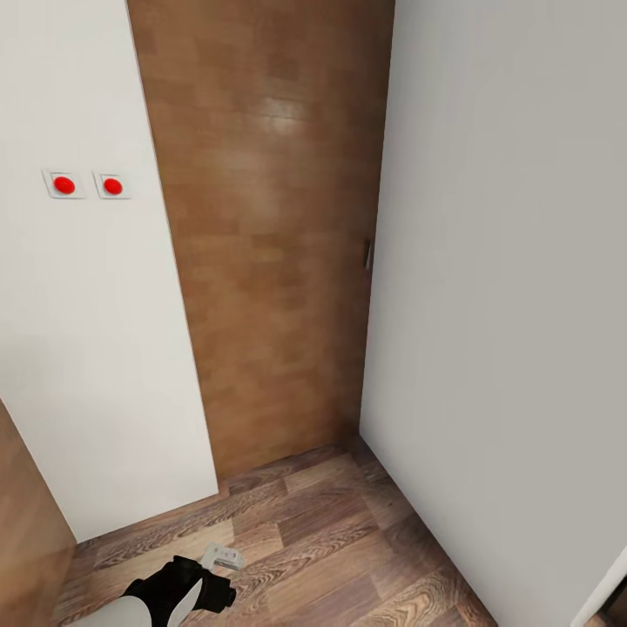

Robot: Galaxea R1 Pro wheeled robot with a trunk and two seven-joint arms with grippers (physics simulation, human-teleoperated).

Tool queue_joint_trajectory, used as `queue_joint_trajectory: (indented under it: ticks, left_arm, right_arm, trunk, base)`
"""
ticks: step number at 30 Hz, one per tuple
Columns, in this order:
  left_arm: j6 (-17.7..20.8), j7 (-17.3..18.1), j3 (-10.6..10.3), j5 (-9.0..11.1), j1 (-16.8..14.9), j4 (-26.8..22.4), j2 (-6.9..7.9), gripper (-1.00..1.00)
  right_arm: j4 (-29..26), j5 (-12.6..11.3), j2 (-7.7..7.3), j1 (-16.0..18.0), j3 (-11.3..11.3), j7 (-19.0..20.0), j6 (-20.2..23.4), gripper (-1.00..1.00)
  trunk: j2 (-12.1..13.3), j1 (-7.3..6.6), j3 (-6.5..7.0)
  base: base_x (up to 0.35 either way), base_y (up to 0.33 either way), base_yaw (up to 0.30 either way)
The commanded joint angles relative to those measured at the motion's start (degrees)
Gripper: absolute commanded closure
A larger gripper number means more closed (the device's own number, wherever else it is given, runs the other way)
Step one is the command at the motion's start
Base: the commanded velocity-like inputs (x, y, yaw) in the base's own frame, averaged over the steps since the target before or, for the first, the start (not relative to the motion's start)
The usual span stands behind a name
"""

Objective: In the bedroom, move the book from the bed onto either nightstand, and place the two sandals side by side next to the bed.

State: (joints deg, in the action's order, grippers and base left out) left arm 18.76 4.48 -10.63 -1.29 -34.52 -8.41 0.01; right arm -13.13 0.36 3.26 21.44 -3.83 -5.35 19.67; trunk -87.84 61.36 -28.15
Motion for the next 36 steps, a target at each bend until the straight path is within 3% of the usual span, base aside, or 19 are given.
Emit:
queue_joint_trajectory:
  ticks: [1,36]
  left_arm:
    - [0.3,0.2,-0.2,-0.1,0.0,-0.1,0.03,-1.00]
    - [-1.7,0.5,-0.3,-0.2,0.0,-0.1,0.08,-1.00]
  right_arm:
    - [-0.1,0.0,0.06,0.0,-0.4,-0.1,0.1,-1.00]
    - [-0.1,0.0,0.08,0.0,-0.4,0.3,-0.9,-1.00]
  trunk:
    - [-0.4,0.22,-0.25]
    - [-14.5,7.91,-6.53]
  base:
    - [0.000,0.000,0.000]
    - [0.000,0.000,0.000]
